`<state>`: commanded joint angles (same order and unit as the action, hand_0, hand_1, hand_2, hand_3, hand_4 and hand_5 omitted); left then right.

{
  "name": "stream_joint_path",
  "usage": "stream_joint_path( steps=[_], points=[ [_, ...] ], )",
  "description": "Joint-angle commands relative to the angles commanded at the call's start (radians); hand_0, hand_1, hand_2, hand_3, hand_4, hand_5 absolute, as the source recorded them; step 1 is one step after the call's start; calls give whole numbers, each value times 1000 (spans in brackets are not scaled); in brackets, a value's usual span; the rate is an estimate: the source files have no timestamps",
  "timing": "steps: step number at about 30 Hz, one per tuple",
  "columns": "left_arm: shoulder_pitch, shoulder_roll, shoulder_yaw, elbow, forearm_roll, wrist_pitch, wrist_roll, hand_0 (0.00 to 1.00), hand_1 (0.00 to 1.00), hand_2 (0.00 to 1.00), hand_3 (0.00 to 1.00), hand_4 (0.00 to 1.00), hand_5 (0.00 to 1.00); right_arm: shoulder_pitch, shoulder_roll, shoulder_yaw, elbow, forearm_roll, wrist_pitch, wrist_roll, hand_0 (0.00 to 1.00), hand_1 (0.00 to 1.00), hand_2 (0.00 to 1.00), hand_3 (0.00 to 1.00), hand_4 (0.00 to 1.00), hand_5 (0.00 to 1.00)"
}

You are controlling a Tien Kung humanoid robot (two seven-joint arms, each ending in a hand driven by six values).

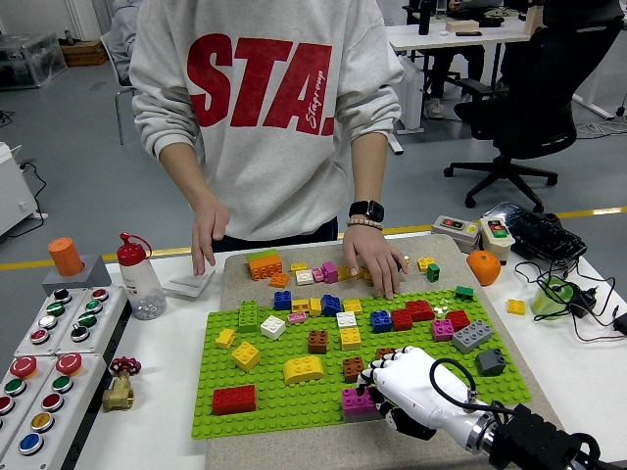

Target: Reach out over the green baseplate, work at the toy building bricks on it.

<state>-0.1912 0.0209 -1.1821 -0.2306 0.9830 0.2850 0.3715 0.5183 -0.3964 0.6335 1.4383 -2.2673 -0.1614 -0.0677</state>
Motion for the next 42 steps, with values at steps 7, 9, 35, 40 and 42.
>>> stream_joint_path(
  steps=[7, 9, 35, 40, 42],
  points=[
    [3, 1, -2, -1, 4, 0, 2, 627, 595, 604, 400, 335, 977, 5, 6, 16, -6, 2, -8, 0, 576, 639, 658, 613, 156, 144],
    [4, 1, -3, -1, 6, -1, 2, 627, 595, 604, 400, 335, 977, 4, 7, 26, -9, 3, -15, 0, 576, 639, 658, 613, 156, 144],
    [-2, 0, 6, 3, 0, -8, -3, 627, 596, 606, 401, 335, 977, -146, 56, 453, 77, 703, -184, 6, 689, 734, 778, 762, 406, 385],
    [-3, -1, 7, 3, -1, -9, -5, 627, 596, 606, 404, 335, 977, -206, 90, 573, 83, 887, -144, -5, 732, 770, 804, 773, 409, 396],
    [-3, -1, 5, 3, 2, -10, -4, 627, 596, 606, 404, 335, 977, -239, 106, 620, 86, 957, -114, -5, 732, 770, 804, 773, 409, 396]
  ],
)
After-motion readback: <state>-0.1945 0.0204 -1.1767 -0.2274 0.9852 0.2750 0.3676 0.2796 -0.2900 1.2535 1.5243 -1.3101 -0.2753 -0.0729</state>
